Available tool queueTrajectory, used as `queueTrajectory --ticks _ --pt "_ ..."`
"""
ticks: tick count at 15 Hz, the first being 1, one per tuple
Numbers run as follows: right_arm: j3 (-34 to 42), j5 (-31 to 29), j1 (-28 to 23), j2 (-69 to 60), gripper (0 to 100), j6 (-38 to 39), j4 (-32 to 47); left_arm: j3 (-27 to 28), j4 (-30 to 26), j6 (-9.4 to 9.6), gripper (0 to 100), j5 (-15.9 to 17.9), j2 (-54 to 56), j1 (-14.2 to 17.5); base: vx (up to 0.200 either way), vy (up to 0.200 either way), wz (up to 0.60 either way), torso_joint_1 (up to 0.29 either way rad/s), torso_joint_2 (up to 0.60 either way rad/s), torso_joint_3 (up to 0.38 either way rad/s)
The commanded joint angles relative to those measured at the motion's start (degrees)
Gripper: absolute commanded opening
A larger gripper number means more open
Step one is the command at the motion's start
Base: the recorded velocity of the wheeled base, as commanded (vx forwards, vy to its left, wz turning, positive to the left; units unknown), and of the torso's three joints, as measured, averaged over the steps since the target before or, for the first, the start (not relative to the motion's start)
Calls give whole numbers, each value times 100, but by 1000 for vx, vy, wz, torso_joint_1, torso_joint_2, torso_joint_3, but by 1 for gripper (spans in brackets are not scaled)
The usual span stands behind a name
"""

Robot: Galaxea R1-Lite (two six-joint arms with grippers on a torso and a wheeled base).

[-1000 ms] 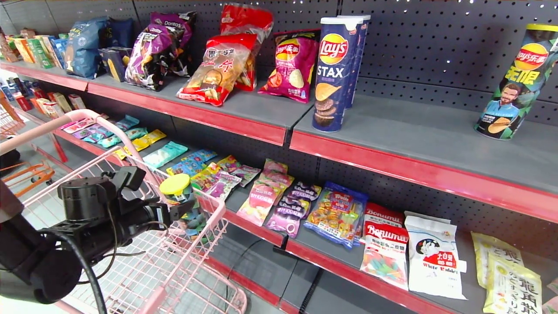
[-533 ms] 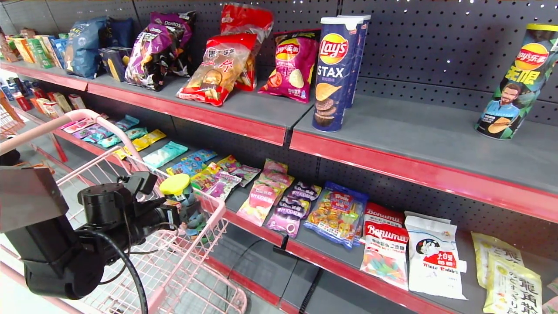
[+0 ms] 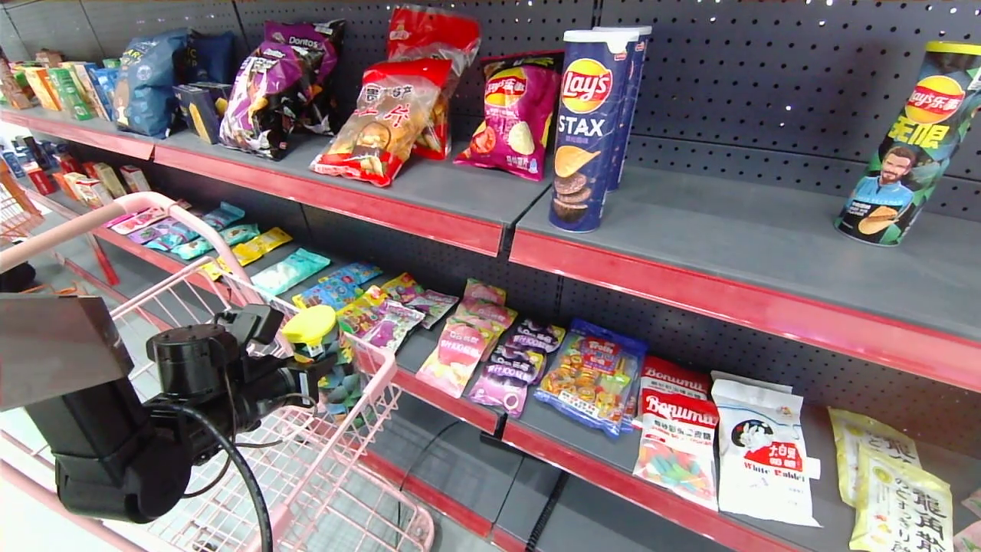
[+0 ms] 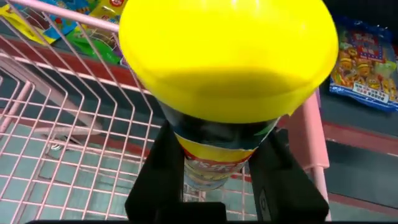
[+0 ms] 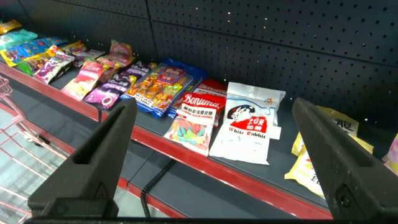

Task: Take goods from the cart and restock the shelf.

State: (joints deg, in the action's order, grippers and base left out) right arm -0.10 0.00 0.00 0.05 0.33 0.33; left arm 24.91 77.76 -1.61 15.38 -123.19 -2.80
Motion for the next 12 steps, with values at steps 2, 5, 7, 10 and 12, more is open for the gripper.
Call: queueTrajectory --ticks 2,5,7,10,12 --pt "1 0 0 4 100 2 2 -117 -789 -32 0 175 1517 26 0 0 0 0 0 0" --pt "1 9 0 4 100 11 2 902 -3549 -261 0 193 3688 96 0 0 0 0 0 0" --pt "1 0 0 4 100 11 2 1693 -5008 -331 0 184 4672 105 0 0 0 0 0 0" --pt "1 9 0 4 100 11 2 1772 -6572 -147 0 184 6386 69 0 0 0 0 0 0" --pt "1 18 0 4 100 2 2 1526 -7434 143 0 193 7441 69 0 0 0 0 0 0"
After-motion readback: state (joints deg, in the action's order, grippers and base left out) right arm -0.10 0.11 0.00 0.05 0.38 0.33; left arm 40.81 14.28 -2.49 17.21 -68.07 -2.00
